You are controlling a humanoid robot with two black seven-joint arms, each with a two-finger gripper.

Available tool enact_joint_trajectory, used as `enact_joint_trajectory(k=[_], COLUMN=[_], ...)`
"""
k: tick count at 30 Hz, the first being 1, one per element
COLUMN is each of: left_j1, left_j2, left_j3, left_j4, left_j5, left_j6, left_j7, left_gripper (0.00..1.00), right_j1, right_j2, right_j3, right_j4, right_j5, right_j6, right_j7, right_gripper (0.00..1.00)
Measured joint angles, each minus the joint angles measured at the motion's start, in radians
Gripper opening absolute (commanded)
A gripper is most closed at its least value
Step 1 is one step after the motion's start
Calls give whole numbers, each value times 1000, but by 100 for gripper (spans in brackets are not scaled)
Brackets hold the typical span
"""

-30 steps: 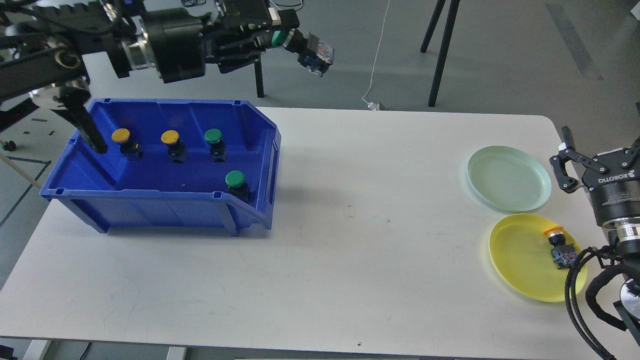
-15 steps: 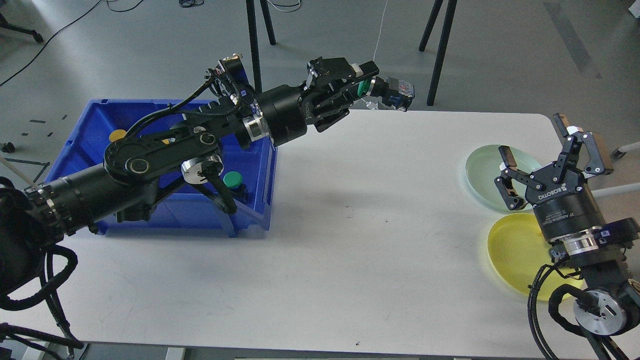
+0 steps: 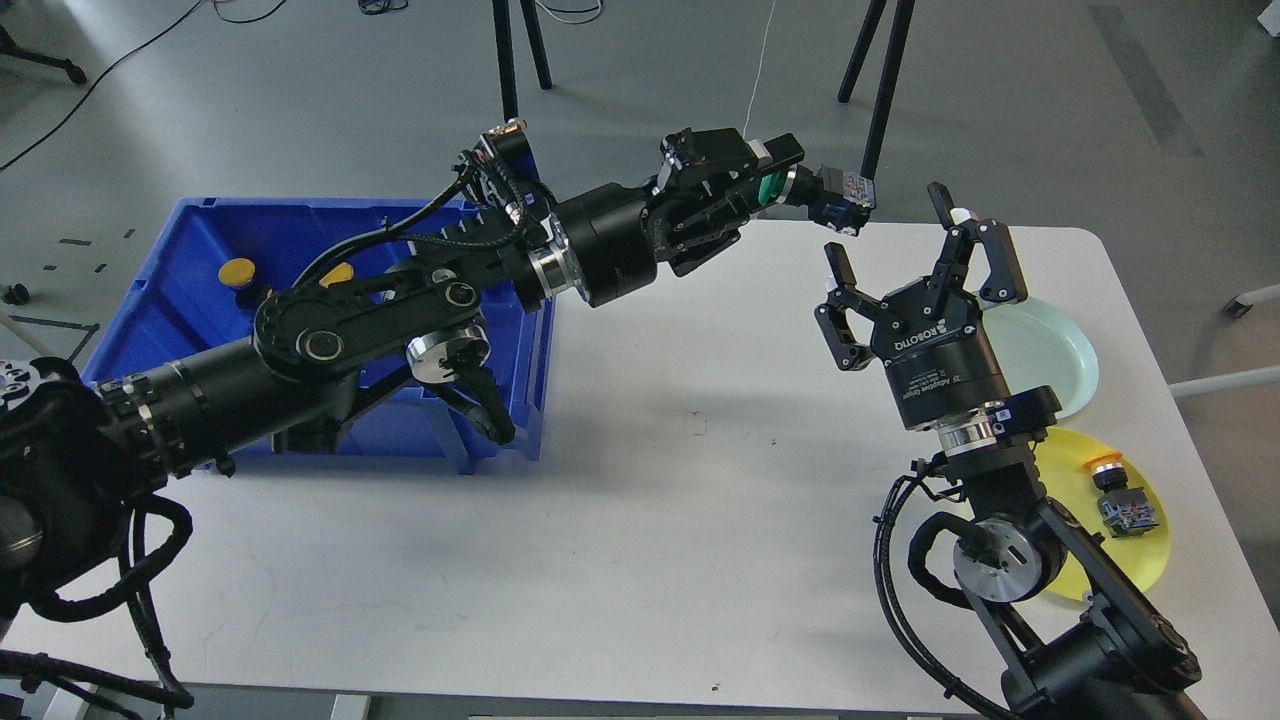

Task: Pass button and place on color plate
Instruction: 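Move the right gripper up to the held button and grasp it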

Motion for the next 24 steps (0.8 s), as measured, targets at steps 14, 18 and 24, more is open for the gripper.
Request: enact_joint_trajectory(k=[14, 18, 24], left_j1=[-4, -3, -2], left_j2=[-1, -1, -2], left_j3=[0, 0, 0], left_j4=[0, 0, 0], left_j5=[0, 0, 0], left_j6=[1, 3, 3], left_j7=[0, 0, 0], left_gripper=[14, 13, 14], right_j1=[40, 42, 42], right_j2=[25, 35, 39], right_j3=[-35, -37, -60], right_j4=[1, 7, 9], right_j5=[14, 15, 13], right_j6=[0, 3, 4], right_j7=[51, 54, 54], right_gripper=[94, 92, 76])
